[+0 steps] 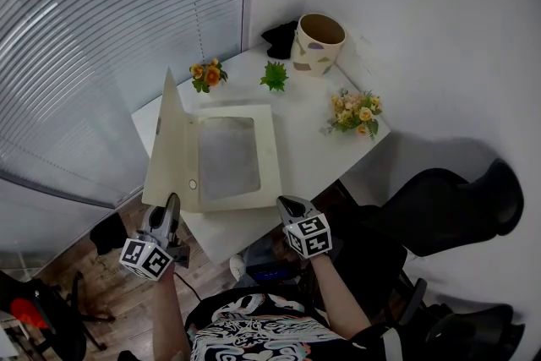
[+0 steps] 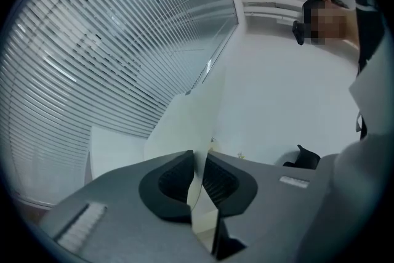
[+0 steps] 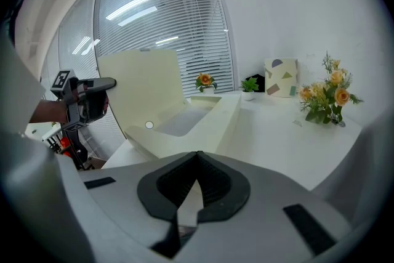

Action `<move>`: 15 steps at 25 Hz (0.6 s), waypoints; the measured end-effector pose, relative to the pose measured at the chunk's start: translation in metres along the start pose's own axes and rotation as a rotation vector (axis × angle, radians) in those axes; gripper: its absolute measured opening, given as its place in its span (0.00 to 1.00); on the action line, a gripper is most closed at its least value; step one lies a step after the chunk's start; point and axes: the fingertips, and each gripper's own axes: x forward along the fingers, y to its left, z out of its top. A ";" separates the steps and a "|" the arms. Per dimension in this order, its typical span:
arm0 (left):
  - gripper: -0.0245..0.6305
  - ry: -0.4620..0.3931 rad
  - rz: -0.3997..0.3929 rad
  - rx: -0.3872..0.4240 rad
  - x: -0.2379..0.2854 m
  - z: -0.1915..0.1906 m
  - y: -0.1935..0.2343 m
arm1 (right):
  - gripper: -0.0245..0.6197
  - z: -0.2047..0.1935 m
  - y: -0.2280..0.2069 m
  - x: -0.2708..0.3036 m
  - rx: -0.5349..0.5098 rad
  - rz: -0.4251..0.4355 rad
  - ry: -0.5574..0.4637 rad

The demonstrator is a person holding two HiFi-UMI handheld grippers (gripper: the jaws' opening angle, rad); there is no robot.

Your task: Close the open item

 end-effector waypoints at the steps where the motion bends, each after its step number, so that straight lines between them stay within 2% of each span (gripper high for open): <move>1: 0.07 0.004 -0.007 0.004 0.001 0.000 -0.002 | 0.04 0.000 0.000 0.000 0.000 0.001 0.001; 15: 0.09 0.065 -0.099 0.052 0.018 -0.010 -0.030 | 0.04 0.001 0.001 0.000 -0.003 -0.001 0.002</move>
